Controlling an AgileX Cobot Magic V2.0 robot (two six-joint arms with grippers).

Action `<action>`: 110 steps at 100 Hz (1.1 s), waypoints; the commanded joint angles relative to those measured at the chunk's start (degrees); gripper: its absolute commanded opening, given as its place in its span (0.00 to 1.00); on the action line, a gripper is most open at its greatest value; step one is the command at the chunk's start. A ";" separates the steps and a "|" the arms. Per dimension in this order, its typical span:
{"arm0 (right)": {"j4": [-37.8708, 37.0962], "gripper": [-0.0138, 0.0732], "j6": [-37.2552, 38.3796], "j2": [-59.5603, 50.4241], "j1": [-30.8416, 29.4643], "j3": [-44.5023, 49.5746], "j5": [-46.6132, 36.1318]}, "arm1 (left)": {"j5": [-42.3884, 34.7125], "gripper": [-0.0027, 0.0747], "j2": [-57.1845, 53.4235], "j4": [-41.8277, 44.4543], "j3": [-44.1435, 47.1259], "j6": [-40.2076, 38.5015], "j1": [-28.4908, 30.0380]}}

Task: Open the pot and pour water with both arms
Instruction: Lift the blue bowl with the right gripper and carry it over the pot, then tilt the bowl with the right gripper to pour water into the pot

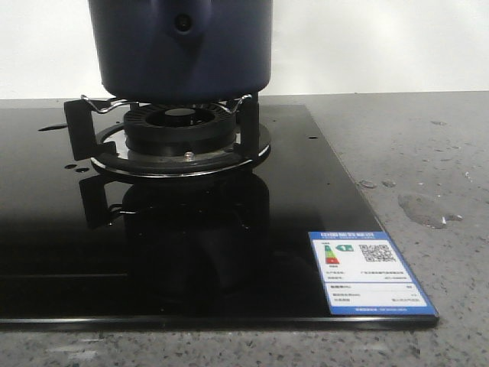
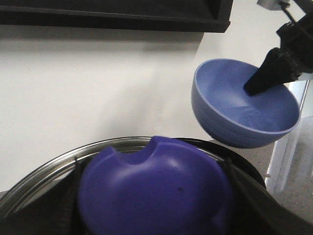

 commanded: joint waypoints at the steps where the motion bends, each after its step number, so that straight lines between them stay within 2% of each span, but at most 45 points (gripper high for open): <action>1: -3.77 0.09 0.65 -1.76 2.03 -2.36 -7.18 | 0.23 0.42 -0.68 -3.46 -1.91 -0.32 -0.48; 39: -16.73 0.09 2.16 -0.99 7.63 -2.36 -17.07 | -0.27 0.42 -0.68 -3.46 -1.91 -0.32 -0.48; 54: -21.89 0.10 2.16 -0.36 9.30 -1.99 -18.50 | -3.36 0.42 -0.68 -3.46 -1.91 -0.32 -1.86; 79: -30.28 0.11 5.66 -0.11 12.03 1.33 -20.90 | -4.25 0.42 -0.68 -3.46 -1.91 -0.32 -1.85; 110: -57.35 0.11 18.13 -0.11 19.04 8.54 -23.91 | -4.25 0.42 -0.68 -3.46 -1.91 -0.32 -1.85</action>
